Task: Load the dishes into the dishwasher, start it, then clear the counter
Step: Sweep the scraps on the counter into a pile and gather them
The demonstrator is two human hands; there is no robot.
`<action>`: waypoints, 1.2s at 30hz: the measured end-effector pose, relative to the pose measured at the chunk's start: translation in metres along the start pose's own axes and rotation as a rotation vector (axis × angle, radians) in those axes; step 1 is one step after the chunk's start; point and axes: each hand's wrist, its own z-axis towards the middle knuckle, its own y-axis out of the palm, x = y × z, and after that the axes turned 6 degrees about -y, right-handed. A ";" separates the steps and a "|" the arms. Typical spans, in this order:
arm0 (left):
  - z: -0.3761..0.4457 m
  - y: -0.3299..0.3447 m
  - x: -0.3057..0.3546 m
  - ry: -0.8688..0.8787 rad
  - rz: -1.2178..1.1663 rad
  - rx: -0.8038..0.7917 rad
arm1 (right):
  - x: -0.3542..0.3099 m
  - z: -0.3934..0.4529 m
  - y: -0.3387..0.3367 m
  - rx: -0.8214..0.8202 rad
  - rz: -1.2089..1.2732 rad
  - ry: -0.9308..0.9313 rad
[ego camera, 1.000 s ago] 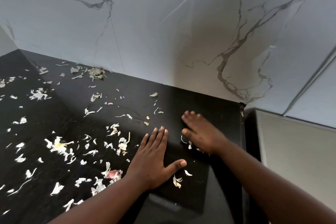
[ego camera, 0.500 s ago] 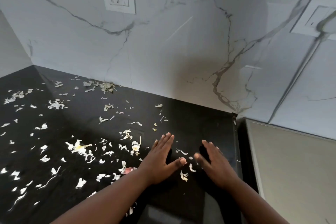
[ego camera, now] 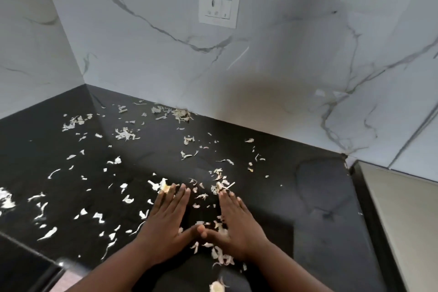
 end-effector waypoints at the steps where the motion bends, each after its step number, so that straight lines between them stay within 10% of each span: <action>1: -0.004 0.000 -0.006 -0.014 -0.018 -0.012 | -0.006 0.002 0.001 0.050 0.154 0.025; 4: -0.015 0.003 -0.017 0.041 0.010 -0.038 | -0.008 -0.012 -0.007 0.248 0.440 0.149; 14: -0.020 0.013 -0.020 0.112 -0.008 0.064 | -0.010 -0.097 0.044 0.247 -0.203 0.104; 25: -0.017 0.018 -0.021 0.062 0.018 0.064 | -0.050 0.027 0.017 0.220 0.029 0.254; 31: -0.017 0.016 -0.017 -0.069 0.091 0.020 | 0.010 0.059 -0.034 0.525 0.440 0.143; 36: -0.016 0.014 -0.014 -0.099 0.166 0.020 | 0.119 0.088 -0.103 0.218 -0.061 0.210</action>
